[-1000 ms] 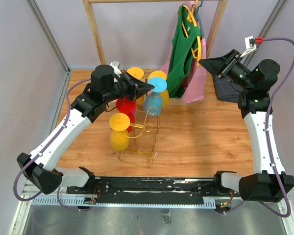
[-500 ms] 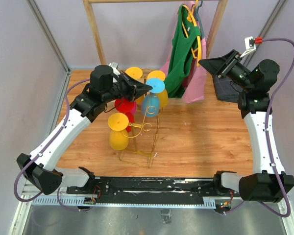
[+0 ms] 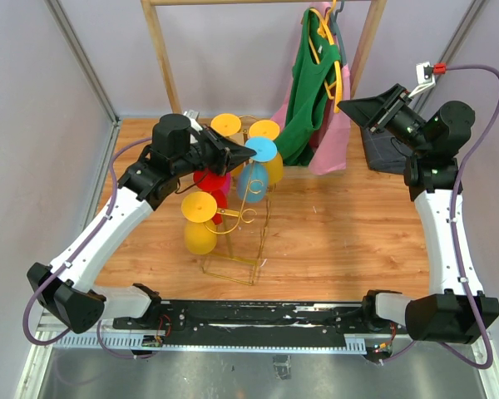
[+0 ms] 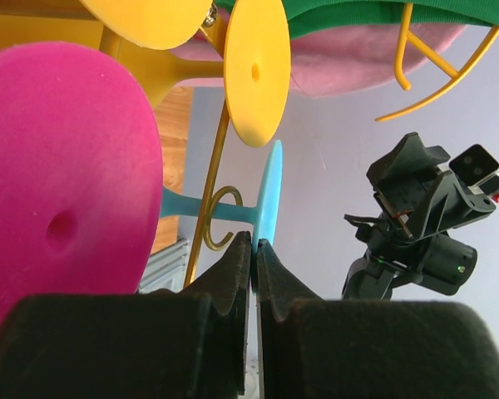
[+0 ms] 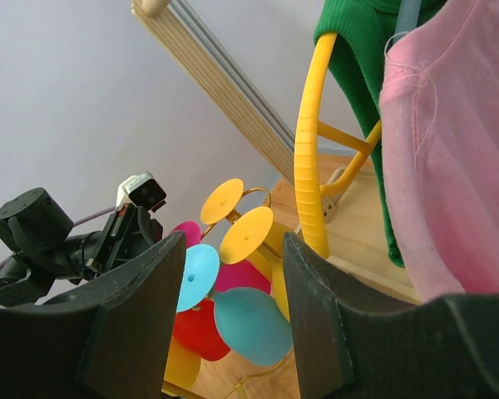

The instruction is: Place the wine glass upside down on the wine glass rack

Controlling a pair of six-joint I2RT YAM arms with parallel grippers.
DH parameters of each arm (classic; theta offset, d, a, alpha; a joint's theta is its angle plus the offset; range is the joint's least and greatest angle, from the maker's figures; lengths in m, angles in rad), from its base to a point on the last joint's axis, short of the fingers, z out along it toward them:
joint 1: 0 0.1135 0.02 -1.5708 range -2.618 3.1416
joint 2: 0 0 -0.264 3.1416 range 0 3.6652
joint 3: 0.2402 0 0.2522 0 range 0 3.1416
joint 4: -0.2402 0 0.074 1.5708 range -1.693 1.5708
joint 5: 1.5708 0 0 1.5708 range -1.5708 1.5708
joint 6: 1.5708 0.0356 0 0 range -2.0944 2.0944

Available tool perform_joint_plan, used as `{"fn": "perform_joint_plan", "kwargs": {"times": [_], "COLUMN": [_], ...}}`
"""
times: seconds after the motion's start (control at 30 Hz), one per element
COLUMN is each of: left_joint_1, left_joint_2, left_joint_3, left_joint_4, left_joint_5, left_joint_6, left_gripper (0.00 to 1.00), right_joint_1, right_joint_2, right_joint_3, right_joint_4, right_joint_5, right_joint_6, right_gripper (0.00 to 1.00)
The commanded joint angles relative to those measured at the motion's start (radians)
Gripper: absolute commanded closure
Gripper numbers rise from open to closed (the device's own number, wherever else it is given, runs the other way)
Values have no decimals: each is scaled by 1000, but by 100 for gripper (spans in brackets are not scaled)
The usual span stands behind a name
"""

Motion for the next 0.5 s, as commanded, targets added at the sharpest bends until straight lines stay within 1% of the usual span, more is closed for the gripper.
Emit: {"fn": "perform_joint_plan", "kwargs": {"times": [0.0, 0.2, 0.47], "left_joint_1": [10, 11, 11], "left_joint_2": [-26, -35, -46], "left_joint_3": [-9, -20, -19], "left_joint_4": [48, 61, 58], "left_joint_5": [-2, 7, 6], "left_joint_6": [7, 1, -3], "left_gripper": [93, 84, 84], "right_joint_1": [-16, -16, -16], "right_joint_2": [-7, -9, -7], "right_joint_3": [-7, -12, -12], "right_joint_4": [48, 52, 56], "right_joint_5": [-21, -20, -18], "right_joint_6": [9, 12, 18], "right_gripper": [49, 49, 49]}}
